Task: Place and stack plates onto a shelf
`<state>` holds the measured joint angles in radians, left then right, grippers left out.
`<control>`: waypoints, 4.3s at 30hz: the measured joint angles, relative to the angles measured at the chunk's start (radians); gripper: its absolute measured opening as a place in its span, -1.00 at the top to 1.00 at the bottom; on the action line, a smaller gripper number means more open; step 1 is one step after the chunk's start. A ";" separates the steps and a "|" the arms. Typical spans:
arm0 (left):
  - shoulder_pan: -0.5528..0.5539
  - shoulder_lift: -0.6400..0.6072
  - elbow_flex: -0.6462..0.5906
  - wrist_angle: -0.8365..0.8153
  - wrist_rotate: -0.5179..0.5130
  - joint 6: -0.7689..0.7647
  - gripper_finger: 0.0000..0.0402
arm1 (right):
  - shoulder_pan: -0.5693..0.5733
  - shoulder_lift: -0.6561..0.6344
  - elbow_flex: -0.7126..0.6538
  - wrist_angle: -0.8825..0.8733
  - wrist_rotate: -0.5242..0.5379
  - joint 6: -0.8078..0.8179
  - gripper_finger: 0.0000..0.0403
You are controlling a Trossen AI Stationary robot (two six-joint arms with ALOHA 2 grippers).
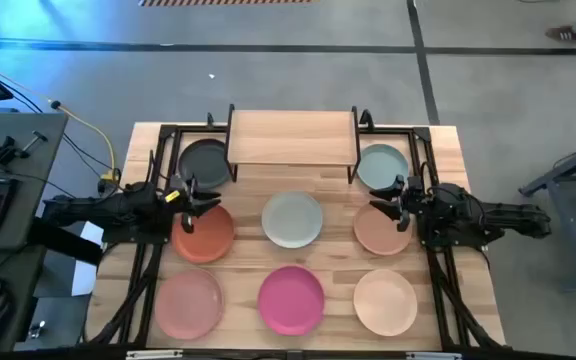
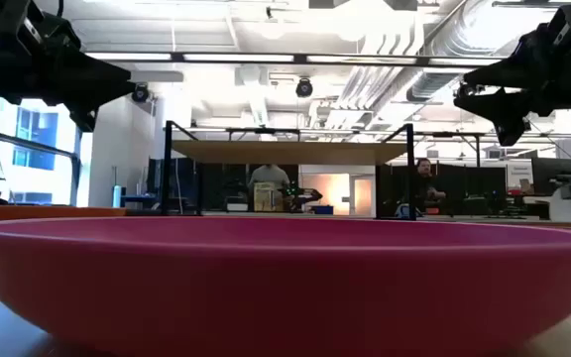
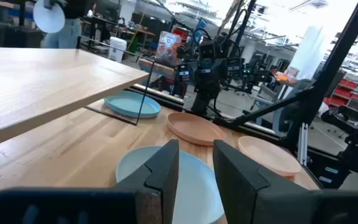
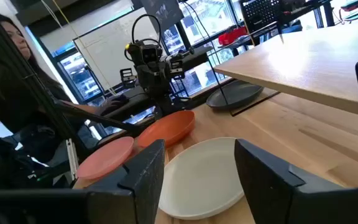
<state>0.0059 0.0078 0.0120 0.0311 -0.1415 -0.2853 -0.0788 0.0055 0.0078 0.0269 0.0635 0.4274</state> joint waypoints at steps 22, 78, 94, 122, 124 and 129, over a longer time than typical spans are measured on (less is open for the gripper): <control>0.000 0.000 0.000 0.000 0.000 0.000 0.55 | 0.000 0.000 0.000 0.000 0.000 0.000 0.08; 0.000 0.000 0.000 0.005 -0.030 -0.002 0.55 | 0.000 0.000 0.000 0.008 0.052 -0.068 0.08; 0.000 0.000 0.000 0.044 -0.054 -0.132 0.55 | 0.000 0.000 0.000 0.012 0.073 0.197 0.08; 0.000 0.000 0.000 0.454 -0.178 -0.095 0.55 | 0.000 0.045 0.227 0.202 0.252 0.058 0.08; 0.000 0.000 0.000 0.454 -0.178 -0.126 0.55 | 0.000 0.068 0.266 0.195 0.253 0.018 0.08; 0.000 0.000 0.000 0.437 -0.149 -0.174 0.55 | 0.000 0.151 0.362 0.195 0.259 -0.043 0.08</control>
<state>0.0059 0.0082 0.0124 0.4684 -0.2908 -0.4591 -0.0788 0.1562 0.3699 0.2218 0.3228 0.3843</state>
